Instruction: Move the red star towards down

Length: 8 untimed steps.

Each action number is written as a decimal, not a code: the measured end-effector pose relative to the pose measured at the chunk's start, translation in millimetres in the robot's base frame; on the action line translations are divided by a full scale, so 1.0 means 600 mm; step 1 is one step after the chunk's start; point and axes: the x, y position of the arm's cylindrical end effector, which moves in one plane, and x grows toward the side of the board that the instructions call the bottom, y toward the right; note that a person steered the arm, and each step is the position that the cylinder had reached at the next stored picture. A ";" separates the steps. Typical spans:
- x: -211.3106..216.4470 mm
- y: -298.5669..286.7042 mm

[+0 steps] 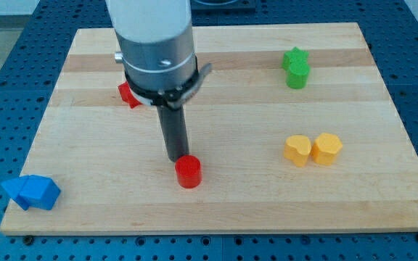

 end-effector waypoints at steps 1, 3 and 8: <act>0.047 0.046; -0.086 0.016; -0.134 -0.163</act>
